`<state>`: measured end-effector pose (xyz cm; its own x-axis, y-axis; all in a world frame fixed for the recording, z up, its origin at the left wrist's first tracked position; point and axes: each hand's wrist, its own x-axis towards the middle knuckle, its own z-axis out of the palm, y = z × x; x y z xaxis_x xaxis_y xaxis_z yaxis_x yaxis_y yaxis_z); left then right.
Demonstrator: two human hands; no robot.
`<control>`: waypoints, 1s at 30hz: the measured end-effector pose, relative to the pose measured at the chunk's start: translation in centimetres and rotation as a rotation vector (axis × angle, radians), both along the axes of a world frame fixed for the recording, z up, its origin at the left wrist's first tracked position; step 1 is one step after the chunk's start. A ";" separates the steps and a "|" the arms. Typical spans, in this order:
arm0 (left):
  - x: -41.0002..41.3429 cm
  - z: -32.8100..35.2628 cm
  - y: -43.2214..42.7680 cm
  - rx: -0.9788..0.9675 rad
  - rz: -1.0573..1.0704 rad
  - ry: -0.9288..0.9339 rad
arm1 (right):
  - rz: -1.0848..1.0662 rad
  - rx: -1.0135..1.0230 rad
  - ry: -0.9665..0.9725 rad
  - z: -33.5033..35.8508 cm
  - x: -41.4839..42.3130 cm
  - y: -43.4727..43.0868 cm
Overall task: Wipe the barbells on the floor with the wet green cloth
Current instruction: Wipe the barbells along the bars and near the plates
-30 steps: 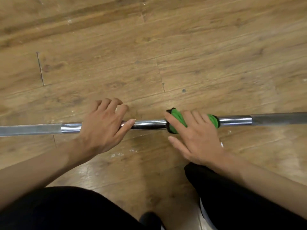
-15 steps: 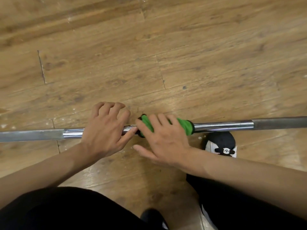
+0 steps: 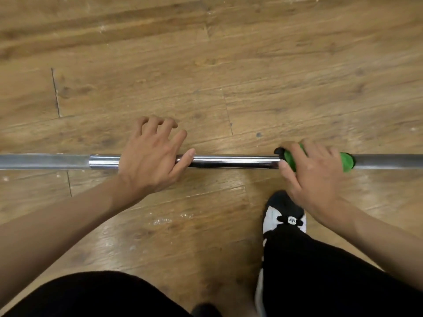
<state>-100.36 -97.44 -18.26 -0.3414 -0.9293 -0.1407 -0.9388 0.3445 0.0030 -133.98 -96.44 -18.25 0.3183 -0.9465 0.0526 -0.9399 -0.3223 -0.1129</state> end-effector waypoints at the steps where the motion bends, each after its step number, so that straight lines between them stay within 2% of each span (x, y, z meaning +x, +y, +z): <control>1: 0.1 0.0 -0.4 -0.009 0.001 0.000 | -0.001 -0.004 -0.005 0.0 1.6 -0.1; 7: 0.1 -0.2 -2.9 -0.051 0.041 0.065 | 0.126 -0.033 -0.069 -0.6 11.6 -1.7; 10: 0.8 -0.1 -3.9 -0.065 0.038 0.176 | 0.216 -0.082 -0.046 -1.0 10.3 -3.3; 13: 1.9 0.2 -4.7 -0.069 0.029 0.227 | 0.153 -0.126 -0.018 -1.3 5.5 -3.9; 16: 5.4 0.3 -5.0 -0.108 0.082 0.178 | 0.002 -0.126 -0.051 -1.3 3.3 -3.8; 19: 8.4 -0.1 -4.7 -0.124 0.121 0.076 | -0.097 -0.121 -0.132 -1.1 6.4 -4.1; 25: 8.4 -0.7 -4.6 -0.096 0.127 0.031 | 0.130 -0.073 -0.214 -1.7 19.9 -3.4; 30: 8.3 -0.3 -4.3 -0.056 0.168 0.023 | 0.228 -0.011 -0.206 -1.4 20.2 -3.2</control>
<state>-92.05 -101.70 -18.58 -0.1832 -0.9797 -0.0813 -0.9831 0.1829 0.0105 -113.75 -99.66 -19.64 0.5041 -0.8509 0.1480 -0.8007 -0.5247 -0.2890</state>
